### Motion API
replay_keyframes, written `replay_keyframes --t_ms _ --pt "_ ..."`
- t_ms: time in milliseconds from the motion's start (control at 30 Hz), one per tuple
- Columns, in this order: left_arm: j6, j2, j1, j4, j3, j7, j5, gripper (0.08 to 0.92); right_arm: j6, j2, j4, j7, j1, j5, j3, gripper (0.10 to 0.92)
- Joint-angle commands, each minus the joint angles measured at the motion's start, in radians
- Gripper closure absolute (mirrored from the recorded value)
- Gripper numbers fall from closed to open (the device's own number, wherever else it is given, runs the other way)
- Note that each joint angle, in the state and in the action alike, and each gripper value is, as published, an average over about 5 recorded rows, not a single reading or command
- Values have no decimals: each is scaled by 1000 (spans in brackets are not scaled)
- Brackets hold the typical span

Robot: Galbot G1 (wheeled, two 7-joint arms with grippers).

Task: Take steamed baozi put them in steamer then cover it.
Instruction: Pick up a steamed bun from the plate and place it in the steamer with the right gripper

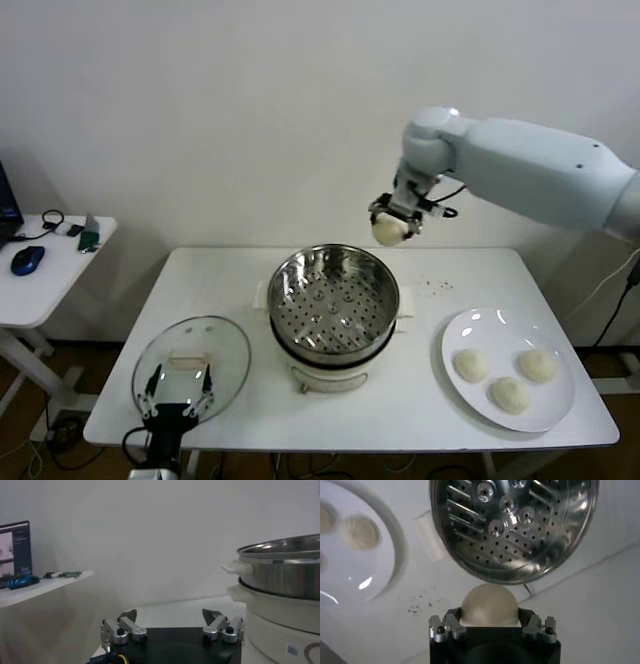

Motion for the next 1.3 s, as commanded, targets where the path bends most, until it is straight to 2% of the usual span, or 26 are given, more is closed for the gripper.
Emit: replay_keyframes --t_ms 33,533,1067,1300 --pt "-1 2 3 -1 0 0 0 177 117 182 4 13 -97 -213 28 290" --pt "-3 2 15 -3 -4 -1 -1 177 127 268 -133 18 -274 -321 47 292" --pt "-3 7 16 0 -13 -2 -11 177 119 249 -149 16 -300 -351 59 286" --pt "-3 6 17 0 -13 -4 -11 177 100 231 -135 10 -295 -334 65 217"
